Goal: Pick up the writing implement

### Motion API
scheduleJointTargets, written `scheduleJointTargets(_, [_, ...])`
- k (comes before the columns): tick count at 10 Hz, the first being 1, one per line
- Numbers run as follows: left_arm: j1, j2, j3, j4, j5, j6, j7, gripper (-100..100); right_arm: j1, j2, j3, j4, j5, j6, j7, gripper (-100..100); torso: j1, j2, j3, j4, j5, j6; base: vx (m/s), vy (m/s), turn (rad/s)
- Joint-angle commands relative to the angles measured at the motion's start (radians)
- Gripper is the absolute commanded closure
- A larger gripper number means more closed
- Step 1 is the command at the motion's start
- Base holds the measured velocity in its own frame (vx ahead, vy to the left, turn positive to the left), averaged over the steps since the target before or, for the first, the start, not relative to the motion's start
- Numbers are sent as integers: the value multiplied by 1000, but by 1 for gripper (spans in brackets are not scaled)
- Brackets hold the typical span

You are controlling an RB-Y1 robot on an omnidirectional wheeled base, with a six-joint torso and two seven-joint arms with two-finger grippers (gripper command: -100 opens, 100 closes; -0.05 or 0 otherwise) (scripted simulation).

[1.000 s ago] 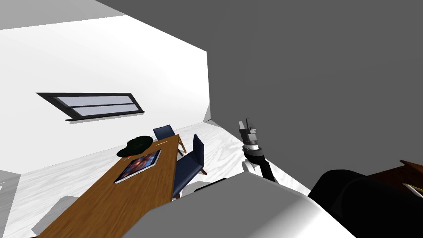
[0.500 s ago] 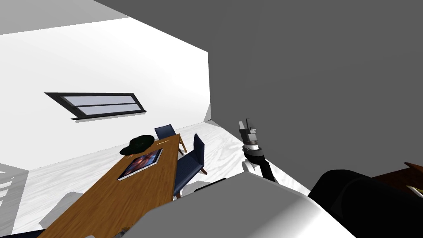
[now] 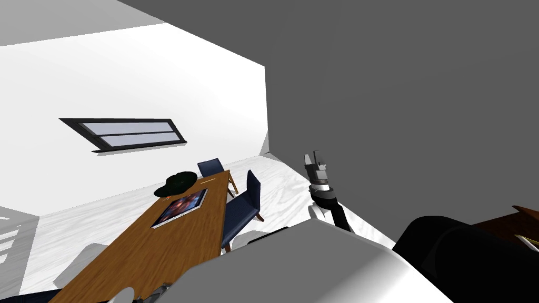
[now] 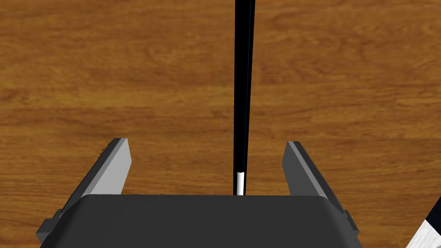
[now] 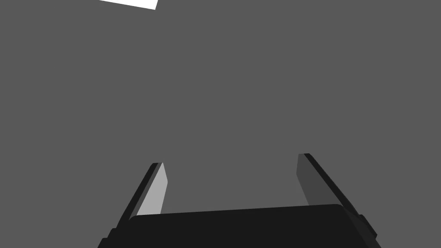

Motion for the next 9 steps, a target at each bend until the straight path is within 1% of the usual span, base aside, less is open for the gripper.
scheduleJointTargets(1, [0,0,0,-1,0,0,1,-100,0,0,0,0,0,0,0,0,0,0,0,0,0,0,4,0,13])
scheduleJointTargets(4, [0,0,0,-1,0,0,1,-100,0,0,0,0,0,0,0,0,0,-1,-1,0,0,0,3,0,11])
scheduleJointTargets(5, [-8,-28,-5,16,-21,-24,8,-100,0,0,0,0,0,0,0,0,0,-1,-1,0,0,0,-5,1,-17])
scheduleJointTargets(8, [-17,-62,-11,38,-48,-55,17,-100,0,0,0,0,0,0,0,0,3,-2,-2,-2,17,2,-8,1,-25])
scheduleJointTargets(9, [-17,-62,-11,38,-48,-55,17,-100,0,0,0,0,0,0,0,0,5,-3,-3,-2,26,4,-6,1,-20])
